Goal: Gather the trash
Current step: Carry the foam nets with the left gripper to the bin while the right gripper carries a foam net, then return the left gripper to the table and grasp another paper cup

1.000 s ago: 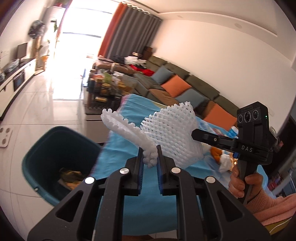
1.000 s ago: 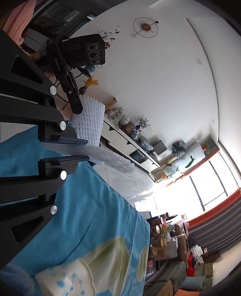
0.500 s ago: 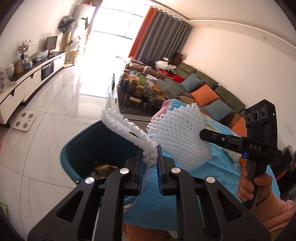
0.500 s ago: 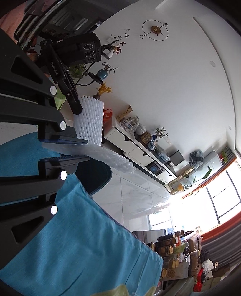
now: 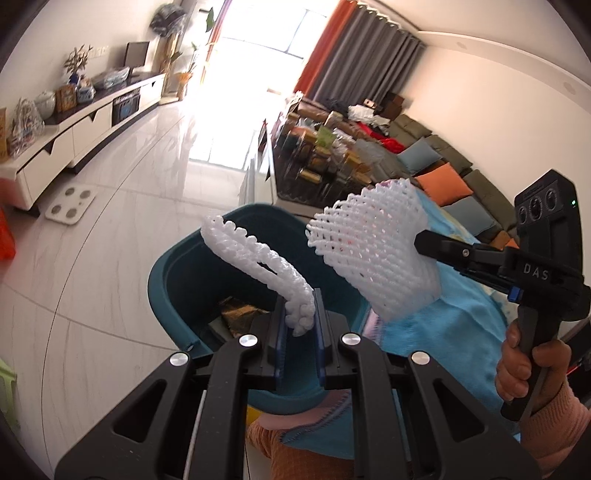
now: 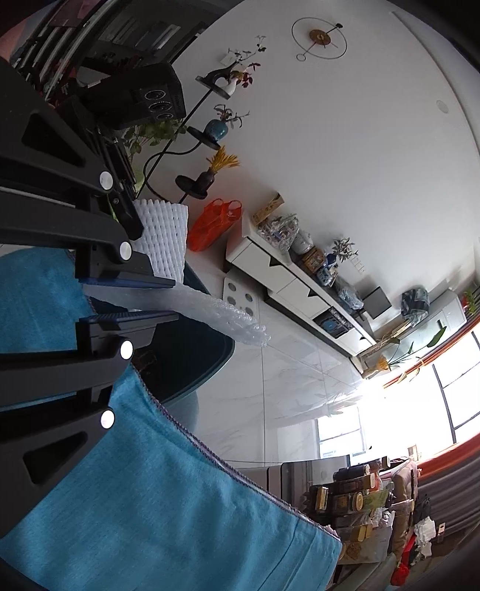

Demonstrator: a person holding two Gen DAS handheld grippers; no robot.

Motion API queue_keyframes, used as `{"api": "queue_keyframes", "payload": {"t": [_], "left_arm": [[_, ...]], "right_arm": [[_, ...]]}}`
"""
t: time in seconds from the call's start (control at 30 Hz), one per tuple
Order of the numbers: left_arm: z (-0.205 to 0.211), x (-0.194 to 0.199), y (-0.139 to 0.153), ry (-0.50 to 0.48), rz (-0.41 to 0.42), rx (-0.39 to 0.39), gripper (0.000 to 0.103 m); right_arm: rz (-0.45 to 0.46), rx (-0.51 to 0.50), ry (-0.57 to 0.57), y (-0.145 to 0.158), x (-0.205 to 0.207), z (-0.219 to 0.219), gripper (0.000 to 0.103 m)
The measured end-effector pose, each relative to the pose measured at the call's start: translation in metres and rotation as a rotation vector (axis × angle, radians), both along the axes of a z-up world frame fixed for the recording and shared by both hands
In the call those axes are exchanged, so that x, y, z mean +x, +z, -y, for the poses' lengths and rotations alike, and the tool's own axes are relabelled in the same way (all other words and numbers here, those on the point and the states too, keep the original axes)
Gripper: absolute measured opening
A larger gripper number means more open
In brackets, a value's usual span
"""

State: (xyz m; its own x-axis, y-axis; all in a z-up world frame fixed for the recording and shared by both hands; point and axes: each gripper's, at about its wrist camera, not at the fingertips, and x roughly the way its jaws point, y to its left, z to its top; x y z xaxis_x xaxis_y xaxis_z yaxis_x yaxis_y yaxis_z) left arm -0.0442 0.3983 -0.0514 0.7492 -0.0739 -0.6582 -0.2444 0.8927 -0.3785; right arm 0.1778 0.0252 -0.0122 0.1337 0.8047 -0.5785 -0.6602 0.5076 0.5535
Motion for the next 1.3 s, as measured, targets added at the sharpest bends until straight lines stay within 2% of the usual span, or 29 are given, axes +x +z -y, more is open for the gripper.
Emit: {"api": "queue_keyframes", "payload": {"t": [0.3, 0.43, 0.53, 0.67, 0.77, 0.83, 1.03, 1.3], "left_arm": [[-0.003, 0.038, -0.029, 0.014, -0.048, -0.017, 0.015], [-0.003, 0.048, -0.038, 0.012, -0.06, -0.022, 0.029], [-0.002, 0.058, -0.045, 0.014, -0.069, -0.023, 0.037], [0.003, 0.062, -0.048, 0.016, -0.068, -0.031, 0.038], [0.014, 0.056, -0.041, -0.002, -0.032, -0.012, 0.046], [0.022, 0.051, -0.032, -0.027, -0.002, 0.008, 0.055], [0.075, 0.05, -0.002, -0.181, 0.102, 0.034, 0.066], [0.171, 0.084, 0.011, -0.423, 0.137, -0.014, 0.068]], "right_arm": [[-0.053, -0.08, -0.023, -0.021, 0.012, -0.022, 0.016], [-0.076, -0.092, -0.036, -0.025, 0.014, -0.022, 0.024], [-0.069, -0.089, -0.045, -0.025, 0.015, -0.018, 0.025], [-0.059, -0.077, -0.056, -0.02, 0.014, -0.007, 0.027], [-0.026, -0.051, -0.056, -0.008, 0.006, 0.01, 0.03], [0.011, -0.042, -0.054, 0.001, 0.001, 0.023, 0.037], [0.136, -0.028, -0.099, 0.028, -0.026, 0.087, 0.046], [0.205, -0.036, -0.286, 0.043, -0.049, 0.188, 0.048]]}}
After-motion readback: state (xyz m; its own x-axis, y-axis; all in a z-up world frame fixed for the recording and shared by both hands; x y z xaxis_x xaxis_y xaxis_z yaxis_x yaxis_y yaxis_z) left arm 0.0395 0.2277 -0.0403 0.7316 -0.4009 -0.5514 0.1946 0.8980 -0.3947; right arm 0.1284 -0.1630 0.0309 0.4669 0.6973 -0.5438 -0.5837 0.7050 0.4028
